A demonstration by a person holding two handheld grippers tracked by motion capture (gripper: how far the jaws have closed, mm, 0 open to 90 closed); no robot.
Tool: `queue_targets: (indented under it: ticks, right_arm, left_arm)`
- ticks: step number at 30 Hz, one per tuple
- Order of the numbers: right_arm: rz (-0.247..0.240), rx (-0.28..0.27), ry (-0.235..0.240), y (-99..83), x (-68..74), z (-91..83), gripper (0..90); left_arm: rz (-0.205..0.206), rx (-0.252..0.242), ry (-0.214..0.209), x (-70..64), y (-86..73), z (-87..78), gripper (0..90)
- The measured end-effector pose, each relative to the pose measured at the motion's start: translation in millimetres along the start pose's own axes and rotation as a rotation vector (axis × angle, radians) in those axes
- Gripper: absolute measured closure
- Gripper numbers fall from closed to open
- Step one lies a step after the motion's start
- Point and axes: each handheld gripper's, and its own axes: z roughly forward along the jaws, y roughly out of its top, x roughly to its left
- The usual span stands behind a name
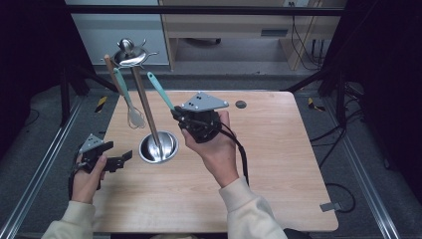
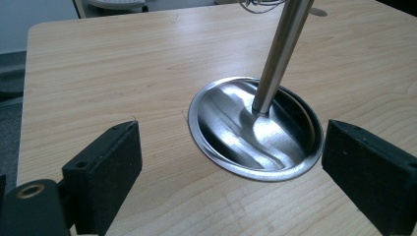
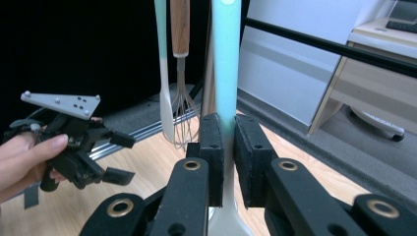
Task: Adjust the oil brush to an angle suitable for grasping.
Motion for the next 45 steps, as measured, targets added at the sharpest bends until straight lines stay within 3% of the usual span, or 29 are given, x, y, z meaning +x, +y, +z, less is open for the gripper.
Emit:
queue_targets:
  ticks: [30,45]
  right_arm:
    - [0.004,-0.016,0.003,15.7,3.4,12.2,82.8]
    - [0.037,-0.03,-0.004,10.6,6.1,32.6,82.7]
  left_arm:
    - [0.002,-0.001,-0.01,-1.0,0.4,0.3,7.8]
    - [0.003,0.0,-0.012,-1.6,0.4,0.8,7.8]
